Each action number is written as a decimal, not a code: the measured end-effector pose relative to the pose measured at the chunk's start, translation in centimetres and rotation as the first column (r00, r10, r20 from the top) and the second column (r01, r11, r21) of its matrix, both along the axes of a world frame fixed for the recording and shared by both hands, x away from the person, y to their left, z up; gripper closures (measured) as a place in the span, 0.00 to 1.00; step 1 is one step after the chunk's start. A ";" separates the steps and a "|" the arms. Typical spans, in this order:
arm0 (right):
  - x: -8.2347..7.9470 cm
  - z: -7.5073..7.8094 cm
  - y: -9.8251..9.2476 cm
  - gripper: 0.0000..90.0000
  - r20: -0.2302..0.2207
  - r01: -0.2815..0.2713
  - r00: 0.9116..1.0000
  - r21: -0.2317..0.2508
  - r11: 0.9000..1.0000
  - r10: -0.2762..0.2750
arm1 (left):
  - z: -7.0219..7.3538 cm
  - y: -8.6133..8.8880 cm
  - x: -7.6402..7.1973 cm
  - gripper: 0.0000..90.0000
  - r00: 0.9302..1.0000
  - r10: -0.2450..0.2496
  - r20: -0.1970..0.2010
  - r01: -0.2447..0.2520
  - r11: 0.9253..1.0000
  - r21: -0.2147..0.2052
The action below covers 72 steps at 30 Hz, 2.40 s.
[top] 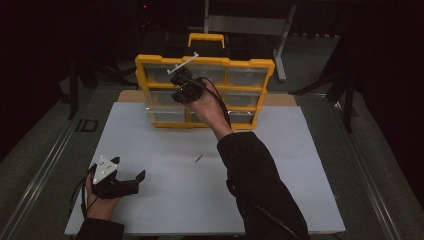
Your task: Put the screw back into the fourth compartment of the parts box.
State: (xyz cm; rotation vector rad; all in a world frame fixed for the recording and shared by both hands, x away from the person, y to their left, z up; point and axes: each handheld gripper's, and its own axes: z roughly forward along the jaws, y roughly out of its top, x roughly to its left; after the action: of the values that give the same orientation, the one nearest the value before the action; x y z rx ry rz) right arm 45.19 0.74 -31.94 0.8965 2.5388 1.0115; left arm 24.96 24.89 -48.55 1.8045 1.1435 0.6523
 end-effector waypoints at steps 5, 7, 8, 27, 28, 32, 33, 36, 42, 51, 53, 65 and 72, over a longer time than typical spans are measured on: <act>0.1 -0.5 0.4 0.62 0.014 0.006 1.000 0.010 1.000 -0.006 | 0.0 0.1 0.0 0.01 1.000 0.002 0.001 -0.002 1.000 -0.002; 0.0 -0.6 0.3 0.47 0.023 0.004 1.000 0.015 1.000 -0.005 | 0.0 0.1 0.0 0.01 1.000 0.001 0.000 -0.001 1.000 0.000; -0.1 -0.6 0.2 0.42 0.021 -0.002 1.000 0.024 1.000 0.001 | 0.0 0.0 0.0 0.01 1.000 0.002 -0.001 -0.002 1.000 -0.002; -2.9 -1.8 -2.7 0.20 0.039 -0.115 0.992 -0.047 0.992 0.116 | -0.1 -0.4 0.0 0.01 1.000 -0.005 -0.005 0.005 1.000 0.023; -3.2 -1.9 -3.0 0.20 0.045 -0.122 0.991 -0.059 0.991 0.125 | -0.1 -0.4 0.0 0.01 1.000 -0.005 -0.005 0.005 1.000 0.024; -3.5 -2.3 -3.5 0.20 0.045 -0.138 0.989 -0.086 0.987 0.142 | -0.2 -0.4 0.0 0.01 1.000 -0.004 -0.004 0.004 1.000 0.023; -3.6 -2.5 -3.6 0.20 0.041 -0.144 0.988 -0.088 0.986 0.148 | -0.2 -0.4 0.0 0.01 1.000 -0.004 -0.005 0.005 1.000 0.022; -3.7 -3.0 -4.0 0.20 0.036 -0.152 0.987 -0.097 0.984 0.156 | -0.2 -0.4 0.0 0.01 1.000 -0.005 -0.007 0.005 1.000 0.024; -4.1 -4.2 -4.6 0.21 0.021 -0.172 0.984 -0.128 0.977 0.176 | -0.2 -0.5 0.0 0.01 1.000 -0.005 -0.007 0.005 1.000 0.026; -4.9 -5.9 -5.0 0.22 0.006 -0.210 0.977 -0.168 0.963 0.214 | -0.2 -0.5 0.0 0.01 1.000 -0.005 -0.006 0.005 1.000 0.027; -4.9 -6.3 -5.0 0.22 0.003 -0.215 0.976 -0.172 0.961 0.219 | -0.2 -0.5 0.0 0.01 1.000 -0.005 -0.007 0.006 1.000 0.028; -5.1 -9.4 -5.0 0.24 -0.049 -0.239 0.971 -0.187 0.953 0.234 | -0.2 -0.5 0.0 0.01 1.000 -0.006 -0.008 0.006 1.000 0.029; -5.2 -11.3 -5.0 0.26 -0.077 -0.252 0.967 -0.194 0.948 0.241 | -0.2 -0.5 0.0 0.01 1.000 -0.007 -0.008 0.007 1.000 0.030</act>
State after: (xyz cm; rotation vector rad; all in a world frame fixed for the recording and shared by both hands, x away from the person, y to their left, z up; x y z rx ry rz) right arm 39.98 -4.27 -43.29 0.5672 2.7882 0.7811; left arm 25.01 24.34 -48.75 1.8372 1.1376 0.6622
